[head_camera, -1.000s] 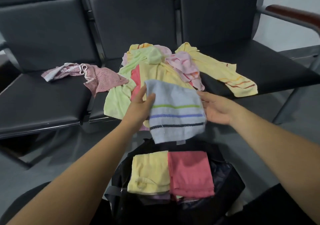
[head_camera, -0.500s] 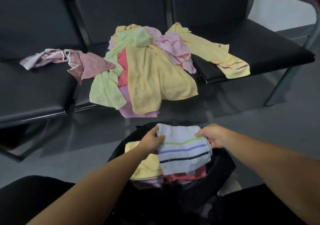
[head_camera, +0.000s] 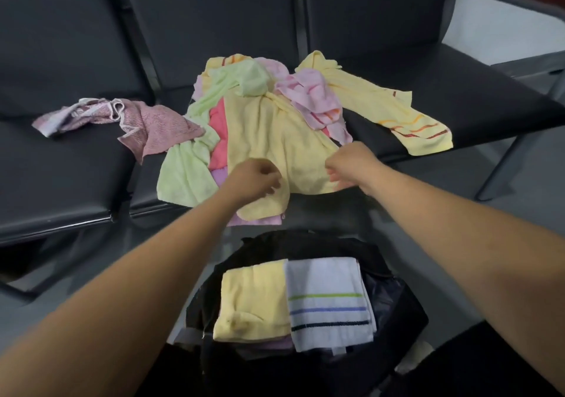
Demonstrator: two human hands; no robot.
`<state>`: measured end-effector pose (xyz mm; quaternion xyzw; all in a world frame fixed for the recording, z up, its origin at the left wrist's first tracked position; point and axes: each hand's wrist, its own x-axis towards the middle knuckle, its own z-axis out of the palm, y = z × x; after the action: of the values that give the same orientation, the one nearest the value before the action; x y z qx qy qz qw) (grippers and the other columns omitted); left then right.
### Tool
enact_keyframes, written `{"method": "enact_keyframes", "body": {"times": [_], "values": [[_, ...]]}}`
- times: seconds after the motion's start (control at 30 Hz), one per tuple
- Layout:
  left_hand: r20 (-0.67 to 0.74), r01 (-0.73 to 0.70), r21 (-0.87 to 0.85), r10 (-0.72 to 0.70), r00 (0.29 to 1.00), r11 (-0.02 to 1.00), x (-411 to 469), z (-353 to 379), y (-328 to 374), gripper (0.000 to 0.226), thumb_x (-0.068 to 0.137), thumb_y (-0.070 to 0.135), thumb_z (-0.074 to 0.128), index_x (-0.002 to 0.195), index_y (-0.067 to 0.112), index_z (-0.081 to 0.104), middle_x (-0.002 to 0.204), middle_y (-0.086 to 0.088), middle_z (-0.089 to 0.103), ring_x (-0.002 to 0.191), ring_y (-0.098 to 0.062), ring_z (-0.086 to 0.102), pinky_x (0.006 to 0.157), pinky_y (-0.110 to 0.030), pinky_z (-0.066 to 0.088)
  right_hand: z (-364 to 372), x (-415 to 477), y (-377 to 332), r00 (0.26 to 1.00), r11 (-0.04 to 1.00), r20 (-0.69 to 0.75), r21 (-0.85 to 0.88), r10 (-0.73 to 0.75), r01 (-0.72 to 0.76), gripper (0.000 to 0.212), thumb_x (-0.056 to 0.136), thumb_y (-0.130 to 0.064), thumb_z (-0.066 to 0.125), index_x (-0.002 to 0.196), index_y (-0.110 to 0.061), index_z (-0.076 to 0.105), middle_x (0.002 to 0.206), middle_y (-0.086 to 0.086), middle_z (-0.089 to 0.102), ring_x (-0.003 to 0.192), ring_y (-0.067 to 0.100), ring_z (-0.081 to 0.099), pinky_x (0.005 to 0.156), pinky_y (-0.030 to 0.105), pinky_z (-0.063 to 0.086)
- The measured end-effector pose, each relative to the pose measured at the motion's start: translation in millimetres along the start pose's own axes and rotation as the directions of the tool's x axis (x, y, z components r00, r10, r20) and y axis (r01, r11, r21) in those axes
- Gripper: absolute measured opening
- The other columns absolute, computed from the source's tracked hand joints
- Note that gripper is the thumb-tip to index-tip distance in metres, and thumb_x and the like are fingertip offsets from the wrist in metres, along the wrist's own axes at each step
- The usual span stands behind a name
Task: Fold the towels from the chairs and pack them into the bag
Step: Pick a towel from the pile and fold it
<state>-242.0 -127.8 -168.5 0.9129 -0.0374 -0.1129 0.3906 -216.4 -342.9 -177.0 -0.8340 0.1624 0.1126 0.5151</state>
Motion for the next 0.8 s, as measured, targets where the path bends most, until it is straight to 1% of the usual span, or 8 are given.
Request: {"method": "enact_keyframes", "body": {"times": [0.13,0.23,0.3,0.4,0.47,0.63,0.73,0.8], "values": [[-0.218,0.036,0.228,0.015,0.976,0.973,17.8,-40.4,-10.9,0.022,0.096,0.022,0.063,0.113,0.010,0.066,0.108,-0.005,0.067,0.093,-0.022,0.063,0.076,-0.032,0.051,14.3,7.0,-36.0,0.971,0.970,-0.082,-0.117,-0.224,0.213,0.044,0.092,-0.019,0.065,0.126,0.009,0.061,0.122,0.025,0.067,0.108,0.038,0.068,0.094,0.050,0.057],[-0.320,0.178,0.153,-0.122,0.940,0.972,31.6,-39.7,-31.8,0.054,0.091,0.036,0.071,0.131,0.005,0.053,0.127,-0.016,0.053,0.108,-0.033,0.060,0.095,-0.044,0.052,39.1,14.9,-41.9,0.964,0.949,-0.036,-0.186,-0.265,0.254,0.052,0.093,-0.027,0.067,0.132,0.004,0.057,0.123,0.022,0.067,0.098,0.030,0.066,0.093,0.046,0.054],[-0.348,0.252,0.092,-0.206,0.915,0.963,37.7,-36.1,-37.0,0.063,0.091,0.037,0.071,0.135,0.000,0.046,0.130,-0.020,0.047,0.113,-0.037,0.056,0.096,-0.042,0.049,54.2,20.9,-41.8,0.964,0.944,-0.003,-0.203,-0.265,0.259,0.050,0.092,-0.031,0.070,0.128,0.002,0.059,0.120,0.024,0.067,0.102,0.035,0.068,0.095,0.048,0.055],[-0.377,0.176,0.112,-0.122,0.918,0.978,46.1,-37.1,-41.8,0.030,0.095,0.023,0.064,0.112,-0.002,0.059,0.104,-0.015,0.061,0.103,-0.035,0.060,0.076,-0.034,0.043,67.9,28.7,-44.6,0.964,0.939,0.032,-0.221,-0.263,0.263,0.052,0.092,-0.037,0.072,0.131,-0.006,0.056,0.121,0.005,0.063,0.110,0.028,0.063,0.091,0.037,0.051],[-0.377,0.116,0.119,-0.063,0.924,0.986,46.7,-36.8,-43.4,0.017,0.094,0.018,0.062,0.103,0.004,0.062,0.092,-0.006,0.060,0.092,-0.029,0.059,0.068,-0.030,0.036,72.1,32.5,-44.7,0.964,0.929,0.036,-0.260,-0.264,0.264,0.050,0.092,-0.032,0.075,0.129,-0.002,0.059,0.117,0.005,0.062,0.111,0.025,0.061,0.088,0.033,0.047],[-0.417,-0.033,-0.100,-0.012,0.909,0.994,45.0,-43.9,-36.6,0.009,0.092,0.019,0.063,0.089,0.012,0.057,0.070,0.007,0.048,0.069,-0.017,0.048,0.058,-0.028,0.036,79.8,36.4,-44.2,0.956,0.937,0.019,-0.190,-0.294,0.292,0.007,0.088,-0.007,0.075,0.089,0.000,0.075,0.080,-0.003,0.065,0.084,0.014,0.063,0.072,0.024,0.042],[-0.410,-0.069,-0.281,-0.055,0.910,0.957,40.1,-53.8,-32.4,0.012,0.090,0.019,0.065,0.089,0.010,0.057,0.073,0.000,0.053,0.066,-0.017,0.049,0.063,-0.030,0.040,72.4,32.9,-55.9,0.957,0.957,-0.038,0.027,-0.289,0.290,0.023,0.089,-0.009,0.066,0.087,0.013,0.065,0.076,0.006,0.054,0.073,0.015,0.050,0.065,0.028,0.036],[-0.333,-0.046,-0.582,-0.187,0.924,0.812,36.9,-59.8,-30.7,0.011,0.080,0.015,0.066,0.081,0.012,0.055,0.081,-0.010,0.056,0.073,-0.022,0.053,0.071,-0.034,0.043,63.6,21.8,-71.5,0.952,0.929,-0.069,0.204,-0.300,0.308,0.026,0.086,-0.022,0.062,0.083,0.004,0.060,0.081,0.007,0.049,0.077,0.019,0.045,0.072,0.034,0.035]]}}
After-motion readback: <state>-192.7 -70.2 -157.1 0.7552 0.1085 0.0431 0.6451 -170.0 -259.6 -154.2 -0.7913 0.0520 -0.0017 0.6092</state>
